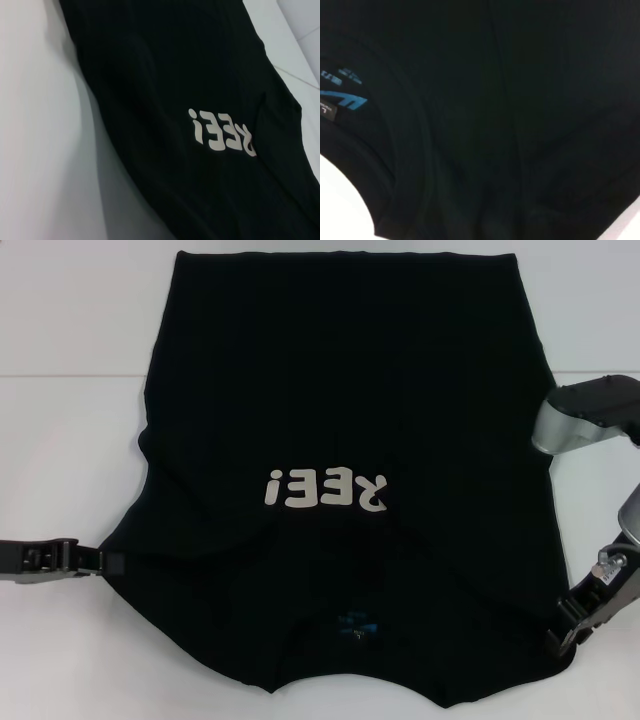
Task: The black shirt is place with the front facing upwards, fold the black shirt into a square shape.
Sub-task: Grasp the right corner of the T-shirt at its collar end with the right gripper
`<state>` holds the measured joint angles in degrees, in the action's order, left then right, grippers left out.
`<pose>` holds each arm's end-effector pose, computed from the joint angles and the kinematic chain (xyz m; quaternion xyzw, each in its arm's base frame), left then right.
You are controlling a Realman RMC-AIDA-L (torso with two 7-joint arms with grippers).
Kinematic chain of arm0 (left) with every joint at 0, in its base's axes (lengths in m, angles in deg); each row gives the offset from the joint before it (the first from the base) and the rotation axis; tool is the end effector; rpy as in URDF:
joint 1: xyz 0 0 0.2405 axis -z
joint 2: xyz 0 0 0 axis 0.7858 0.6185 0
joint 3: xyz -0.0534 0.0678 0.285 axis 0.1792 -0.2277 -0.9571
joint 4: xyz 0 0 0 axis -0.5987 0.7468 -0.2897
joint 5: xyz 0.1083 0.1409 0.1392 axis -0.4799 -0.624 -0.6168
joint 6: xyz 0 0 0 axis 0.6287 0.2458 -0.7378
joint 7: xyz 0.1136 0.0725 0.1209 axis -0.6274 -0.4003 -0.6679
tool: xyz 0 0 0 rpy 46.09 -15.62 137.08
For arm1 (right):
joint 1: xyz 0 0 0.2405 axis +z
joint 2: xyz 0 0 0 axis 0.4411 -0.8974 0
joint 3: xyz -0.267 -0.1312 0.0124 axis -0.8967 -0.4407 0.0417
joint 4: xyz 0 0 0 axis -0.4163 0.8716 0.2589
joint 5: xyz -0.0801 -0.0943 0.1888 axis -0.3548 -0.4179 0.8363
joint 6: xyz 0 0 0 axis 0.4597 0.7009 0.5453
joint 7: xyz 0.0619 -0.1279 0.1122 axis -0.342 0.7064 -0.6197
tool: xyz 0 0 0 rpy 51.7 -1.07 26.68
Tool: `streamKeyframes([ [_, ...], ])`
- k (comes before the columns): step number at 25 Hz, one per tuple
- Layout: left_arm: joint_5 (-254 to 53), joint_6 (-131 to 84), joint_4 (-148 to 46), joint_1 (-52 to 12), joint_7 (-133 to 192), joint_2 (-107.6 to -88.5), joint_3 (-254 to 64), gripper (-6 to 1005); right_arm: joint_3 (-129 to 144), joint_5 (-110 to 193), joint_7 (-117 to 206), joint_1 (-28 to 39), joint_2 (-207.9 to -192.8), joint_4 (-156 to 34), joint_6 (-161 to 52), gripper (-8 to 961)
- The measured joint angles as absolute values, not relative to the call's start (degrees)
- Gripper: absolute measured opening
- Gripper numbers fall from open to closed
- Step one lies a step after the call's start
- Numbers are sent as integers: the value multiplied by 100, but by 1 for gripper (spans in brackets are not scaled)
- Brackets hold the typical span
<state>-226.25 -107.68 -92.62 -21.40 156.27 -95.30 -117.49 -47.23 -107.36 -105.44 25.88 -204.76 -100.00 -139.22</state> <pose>-0.3680 0.3692 0.0226 -0.7791 -0.5998 -0.1315 0.1263 0.2716 0.4143 -0.0549 -0.8074 0.5033 -0.2872 0.1107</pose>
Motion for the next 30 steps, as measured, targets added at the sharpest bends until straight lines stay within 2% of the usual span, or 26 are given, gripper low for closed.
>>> streamKeyframes([
  [5, -22625, -10790, -9262, -2154, 15582, -9530, -11698, 54, -4798, -10852, -10619, 2661, -20514, -9982, -13868, 263],
  [16, -22626, -10856, -9262, -2177, 15480, -9523, -11675, 54, -4815, -10981, -10640, 2717, -20573, -10015, -13879, 107],
  [22, -22657, -11009, -9215, -2190, 15513, -9496, -11677, 55, -4724, -10900, -10477, 2717, -20573, -10092, -13961, 66],
  [30, -22693, -11244, -8710, -2200, 15594, -9297, -11845, 55, -4456, -10604, -10087, 2583, -20462, -10208, -14446, 50],
])
